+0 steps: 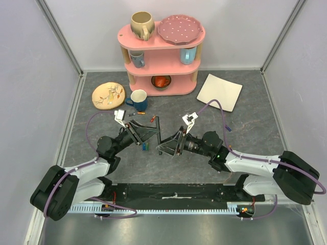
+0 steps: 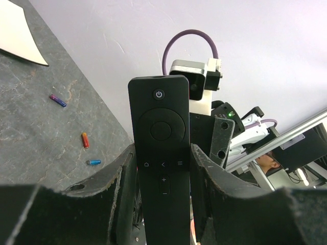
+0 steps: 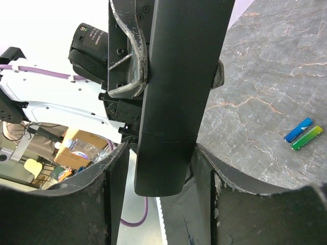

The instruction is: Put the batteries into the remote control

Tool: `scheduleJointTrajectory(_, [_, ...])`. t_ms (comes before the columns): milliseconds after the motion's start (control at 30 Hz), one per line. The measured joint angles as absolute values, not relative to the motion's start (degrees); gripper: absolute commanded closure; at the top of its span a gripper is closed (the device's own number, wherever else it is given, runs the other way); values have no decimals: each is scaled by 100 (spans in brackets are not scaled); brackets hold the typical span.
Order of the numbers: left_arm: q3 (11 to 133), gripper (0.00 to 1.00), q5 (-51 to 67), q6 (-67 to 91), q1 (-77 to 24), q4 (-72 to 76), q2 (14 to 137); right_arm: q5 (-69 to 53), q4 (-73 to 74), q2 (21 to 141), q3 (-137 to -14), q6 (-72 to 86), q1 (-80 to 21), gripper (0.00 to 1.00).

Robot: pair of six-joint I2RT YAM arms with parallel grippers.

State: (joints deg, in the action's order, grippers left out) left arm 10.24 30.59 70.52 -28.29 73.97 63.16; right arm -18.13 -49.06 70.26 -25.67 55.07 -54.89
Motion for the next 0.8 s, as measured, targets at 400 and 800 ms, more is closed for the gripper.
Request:
scheduleJointTrajectory(400, [1048, 84, 3065, 7076, -2829, 7435, 6246, -1874, -5231, 7240, -2565, 5651, -5483, 67])
scheduleJointTrajectory(800, [1061, 19, 3168, 7290, -2724, 7474, 6394, -1955, -3535, 6222, -2659, 4737, -5474, 68])
